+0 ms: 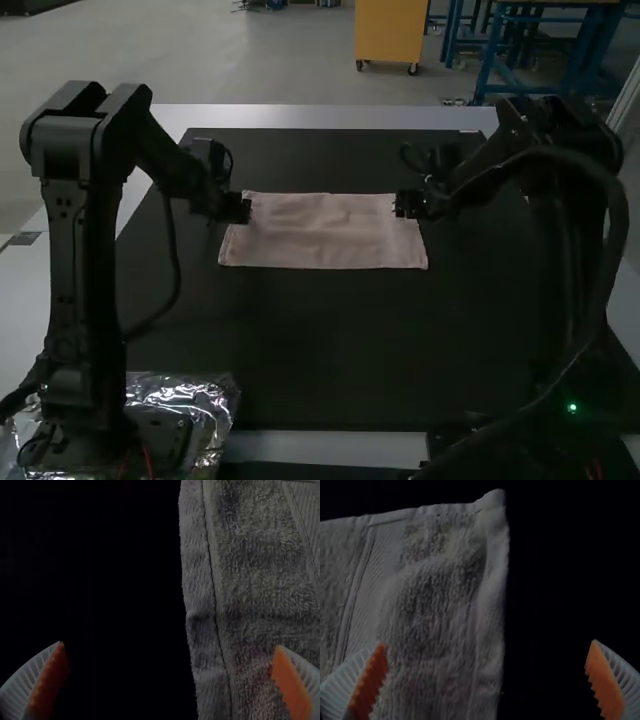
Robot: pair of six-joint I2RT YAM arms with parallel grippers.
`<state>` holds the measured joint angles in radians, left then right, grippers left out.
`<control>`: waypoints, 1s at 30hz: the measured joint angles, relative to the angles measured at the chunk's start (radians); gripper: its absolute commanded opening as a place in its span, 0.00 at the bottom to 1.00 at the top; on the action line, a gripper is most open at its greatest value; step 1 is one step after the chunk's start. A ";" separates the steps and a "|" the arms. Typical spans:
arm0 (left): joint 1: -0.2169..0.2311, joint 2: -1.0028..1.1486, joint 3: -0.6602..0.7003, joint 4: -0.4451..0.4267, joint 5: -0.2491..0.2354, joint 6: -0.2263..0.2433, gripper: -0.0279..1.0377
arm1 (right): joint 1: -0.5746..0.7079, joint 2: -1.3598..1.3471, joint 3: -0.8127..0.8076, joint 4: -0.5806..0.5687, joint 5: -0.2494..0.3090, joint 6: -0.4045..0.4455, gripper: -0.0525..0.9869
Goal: Fold the towel.
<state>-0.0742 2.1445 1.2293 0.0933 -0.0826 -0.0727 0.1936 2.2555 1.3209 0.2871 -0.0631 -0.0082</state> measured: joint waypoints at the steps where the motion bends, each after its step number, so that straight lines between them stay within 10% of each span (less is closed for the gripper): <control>1: 0.000 0.009 0.011 -0.001 0.001 -0.002 0.92 | -0.003 0.007 0.012 -0.002 0.001 -0.003 0.92; 30: 0.016 0.027 0.116 -0.121 0.035 -0.057 0.92 | -0.008 0.041 0.076 -0.066 0.000 -0.045 0.92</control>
<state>-0.0582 2.1712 1.3457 -0.0280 -0.0479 -0.1295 0.1852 2.2963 1.3968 0.2214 -0.0628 -0.0532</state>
